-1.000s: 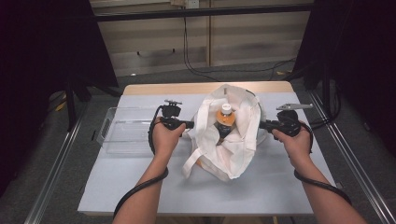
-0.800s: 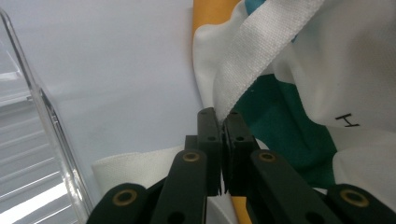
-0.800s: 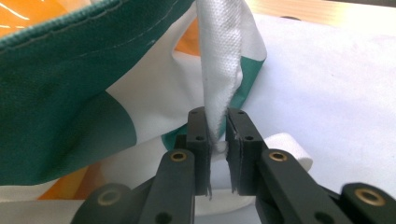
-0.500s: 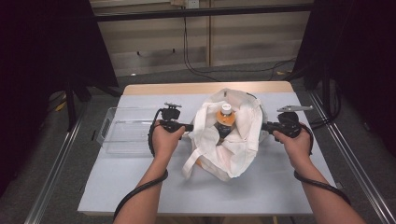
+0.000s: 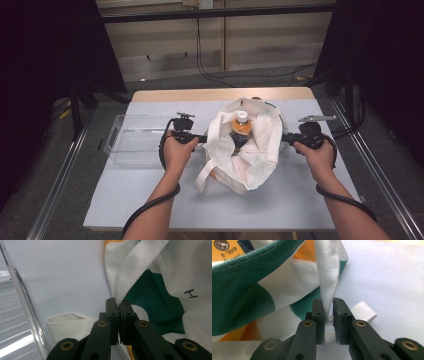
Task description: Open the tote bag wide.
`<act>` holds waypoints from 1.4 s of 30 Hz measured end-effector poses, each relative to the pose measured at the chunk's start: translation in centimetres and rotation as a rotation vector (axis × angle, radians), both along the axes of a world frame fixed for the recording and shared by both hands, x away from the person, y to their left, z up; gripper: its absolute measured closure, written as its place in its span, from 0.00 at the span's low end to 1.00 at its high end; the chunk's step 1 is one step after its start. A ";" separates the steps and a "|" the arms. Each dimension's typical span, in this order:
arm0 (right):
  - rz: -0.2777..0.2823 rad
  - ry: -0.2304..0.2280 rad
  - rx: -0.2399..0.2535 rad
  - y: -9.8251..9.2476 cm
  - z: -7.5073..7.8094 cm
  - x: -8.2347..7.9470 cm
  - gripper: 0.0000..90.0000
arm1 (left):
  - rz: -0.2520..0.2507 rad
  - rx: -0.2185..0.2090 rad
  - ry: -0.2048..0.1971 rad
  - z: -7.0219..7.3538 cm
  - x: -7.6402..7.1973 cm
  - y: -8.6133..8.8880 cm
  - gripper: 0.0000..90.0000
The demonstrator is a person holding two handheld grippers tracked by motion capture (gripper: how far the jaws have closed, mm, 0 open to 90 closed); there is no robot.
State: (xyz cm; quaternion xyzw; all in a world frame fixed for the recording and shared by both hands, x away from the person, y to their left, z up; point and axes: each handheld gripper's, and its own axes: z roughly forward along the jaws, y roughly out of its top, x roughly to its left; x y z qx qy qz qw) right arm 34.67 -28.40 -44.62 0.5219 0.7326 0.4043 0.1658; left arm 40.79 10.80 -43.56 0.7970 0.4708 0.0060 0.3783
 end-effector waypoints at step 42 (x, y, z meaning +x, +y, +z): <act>-0.013 -0.103 0.030 0.9 5.4 1.0 0.88 | -0.004 -0.005 -0.025 1.2 -0.1 0.0 0.97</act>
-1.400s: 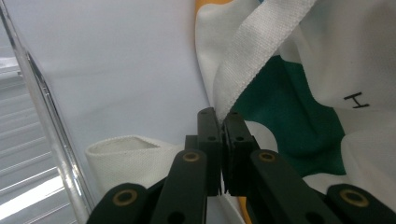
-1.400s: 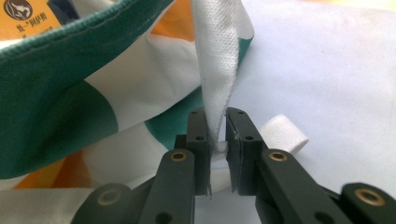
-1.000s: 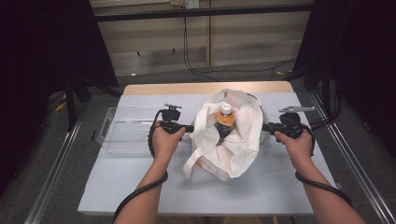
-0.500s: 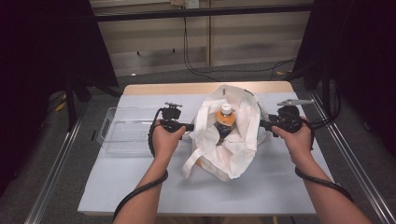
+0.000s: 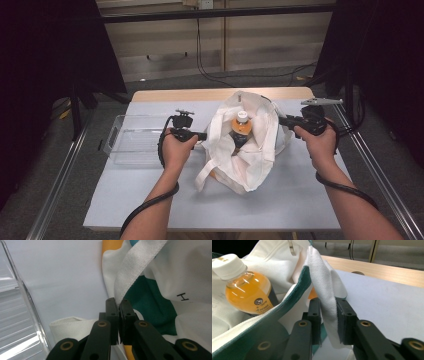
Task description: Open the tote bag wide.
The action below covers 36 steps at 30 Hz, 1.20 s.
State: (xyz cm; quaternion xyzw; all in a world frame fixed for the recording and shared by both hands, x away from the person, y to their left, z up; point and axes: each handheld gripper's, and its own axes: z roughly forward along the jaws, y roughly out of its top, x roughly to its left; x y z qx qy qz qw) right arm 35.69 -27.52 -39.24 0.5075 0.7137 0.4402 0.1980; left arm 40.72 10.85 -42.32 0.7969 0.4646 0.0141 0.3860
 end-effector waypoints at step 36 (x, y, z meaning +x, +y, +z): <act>0.008 0.073 -0.011 -0.4 -3.4 -0.1 0.97 | -0.012 -0.003 -0.057 1.2 0.0 0.1 0.79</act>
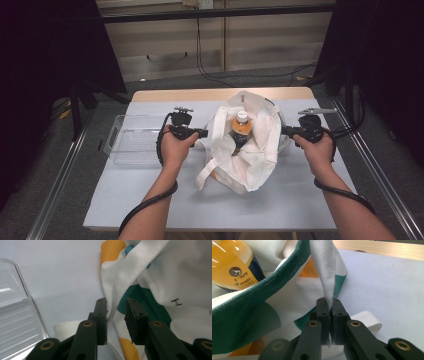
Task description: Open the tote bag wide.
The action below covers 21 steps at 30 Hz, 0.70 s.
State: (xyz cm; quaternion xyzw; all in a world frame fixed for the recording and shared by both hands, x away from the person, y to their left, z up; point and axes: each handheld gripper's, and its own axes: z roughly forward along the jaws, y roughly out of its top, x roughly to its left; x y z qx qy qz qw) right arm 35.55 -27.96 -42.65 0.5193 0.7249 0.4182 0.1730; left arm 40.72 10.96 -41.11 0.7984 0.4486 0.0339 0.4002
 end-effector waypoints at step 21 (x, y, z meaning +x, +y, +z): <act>-0.004 0.013 0.012 -0.6 -0.3 -0.5 0.99 | 0.002 -0.011 0.012 0.4 0.0 0.2 0.98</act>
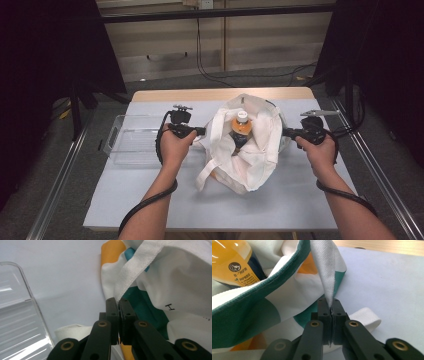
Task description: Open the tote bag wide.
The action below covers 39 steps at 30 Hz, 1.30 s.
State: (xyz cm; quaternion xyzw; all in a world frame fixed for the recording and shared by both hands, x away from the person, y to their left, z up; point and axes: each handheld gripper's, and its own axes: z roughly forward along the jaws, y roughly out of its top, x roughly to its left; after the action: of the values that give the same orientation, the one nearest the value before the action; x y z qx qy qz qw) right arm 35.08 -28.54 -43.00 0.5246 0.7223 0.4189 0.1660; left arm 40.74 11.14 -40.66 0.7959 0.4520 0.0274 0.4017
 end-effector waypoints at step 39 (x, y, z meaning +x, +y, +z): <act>-0.030 -0.009 -0.020 -0.4 6.1 -0.6 0.65 | 0.011 -0.010 -0.053 5.6 -0.3 0.8 0.65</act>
State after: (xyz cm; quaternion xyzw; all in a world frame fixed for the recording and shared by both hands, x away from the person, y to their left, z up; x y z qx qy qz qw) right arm 34.49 -28.91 -36.94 0.5320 0.7176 0.4115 0.1806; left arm 40.48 11.96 -35.10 0.7905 0.4455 0.0484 0.4175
